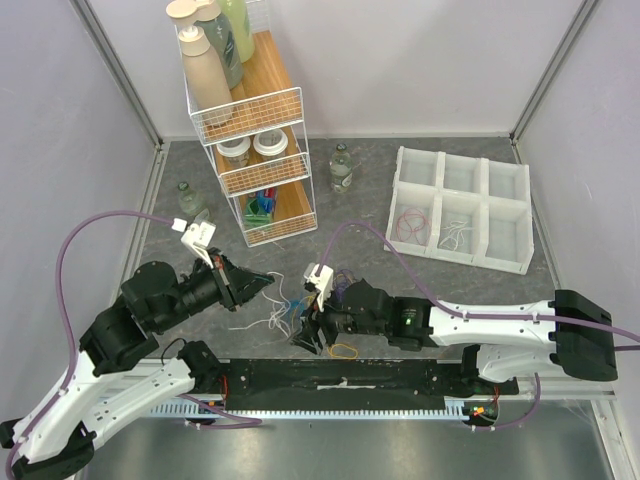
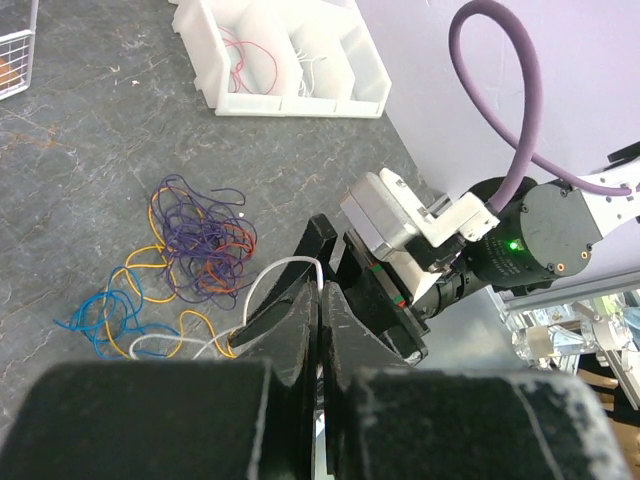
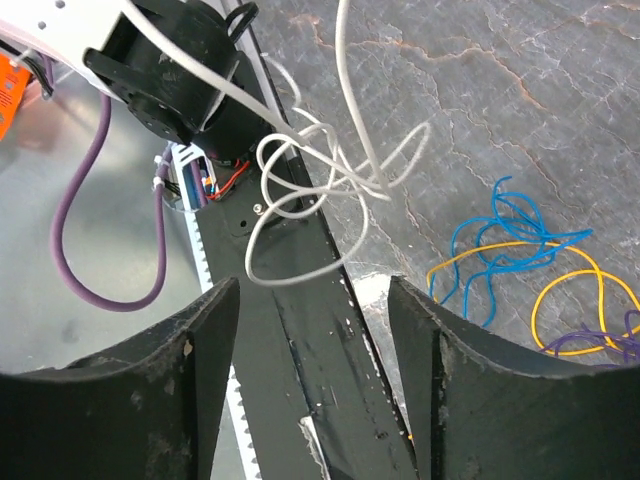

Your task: Untangle the cables

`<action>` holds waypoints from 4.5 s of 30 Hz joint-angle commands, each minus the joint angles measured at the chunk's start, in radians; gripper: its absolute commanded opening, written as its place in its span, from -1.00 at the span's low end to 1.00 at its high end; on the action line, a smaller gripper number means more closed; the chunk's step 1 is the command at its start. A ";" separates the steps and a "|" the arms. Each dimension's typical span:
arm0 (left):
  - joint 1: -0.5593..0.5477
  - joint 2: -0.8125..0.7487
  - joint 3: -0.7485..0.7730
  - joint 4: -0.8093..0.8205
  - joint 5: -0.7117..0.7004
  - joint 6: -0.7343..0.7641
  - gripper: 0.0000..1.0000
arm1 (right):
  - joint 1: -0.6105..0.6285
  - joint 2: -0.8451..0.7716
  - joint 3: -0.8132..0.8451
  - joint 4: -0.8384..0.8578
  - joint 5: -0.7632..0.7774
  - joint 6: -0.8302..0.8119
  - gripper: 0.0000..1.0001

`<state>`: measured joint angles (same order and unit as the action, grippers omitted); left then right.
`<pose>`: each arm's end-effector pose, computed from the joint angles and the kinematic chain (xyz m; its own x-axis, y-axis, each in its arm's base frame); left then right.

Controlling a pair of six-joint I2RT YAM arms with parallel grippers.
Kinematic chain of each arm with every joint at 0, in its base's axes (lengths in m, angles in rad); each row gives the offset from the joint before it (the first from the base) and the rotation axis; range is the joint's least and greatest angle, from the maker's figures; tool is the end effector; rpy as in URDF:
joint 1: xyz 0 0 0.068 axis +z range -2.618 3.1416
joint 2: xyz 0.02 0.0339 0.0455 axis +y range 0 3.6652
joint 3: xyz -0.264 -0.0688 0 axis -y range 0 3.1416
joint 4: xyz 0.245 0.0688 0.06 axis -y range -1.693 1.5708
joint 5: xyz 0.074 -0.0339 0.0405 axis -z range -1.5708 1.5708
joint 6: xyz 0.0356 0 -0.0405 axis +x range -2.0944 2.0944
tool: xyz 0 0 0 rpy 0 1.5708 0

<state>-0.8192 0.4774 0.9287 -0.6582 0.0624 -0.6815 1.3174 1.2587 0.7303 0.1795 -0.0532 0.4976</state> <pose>0.0578 -0.0651 0.3731 -0.5945 -0.2847 -0.7520 0.5103 0.5892 -0.6265 0.0693 0.2751 0.2556 -0.5427 -0.1944 -0.8171 -0.8196 0.3354 0.4645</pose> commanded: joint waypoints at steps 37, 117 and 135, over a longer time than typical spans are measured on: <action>0.003 -0.327 0.216 -0.204 -0.634 0.013 -0.97 | -0.001 -0.188 -0.183 -0.462 0.675 0.300 -1.00; 0.003 0.018 0.147 -0.029 -0.098 -0.035 0.39 | -0.374 -0.255 0.411 -0.455 0.484 -0.142 -1.00; 0.003 -0.029 0.052 -0.026 -0.081 -0.049 0.39 | -1.192 -0.004 0.453 -0.627 0.543 -0.133 -1.00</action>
<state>-0.8196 0.4610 0.9981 -0.7082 -0.0250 -0.7506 0.1646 1.2350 1.2209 -0.4522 0.4877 0.3660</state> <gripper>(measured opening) 0.692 0.012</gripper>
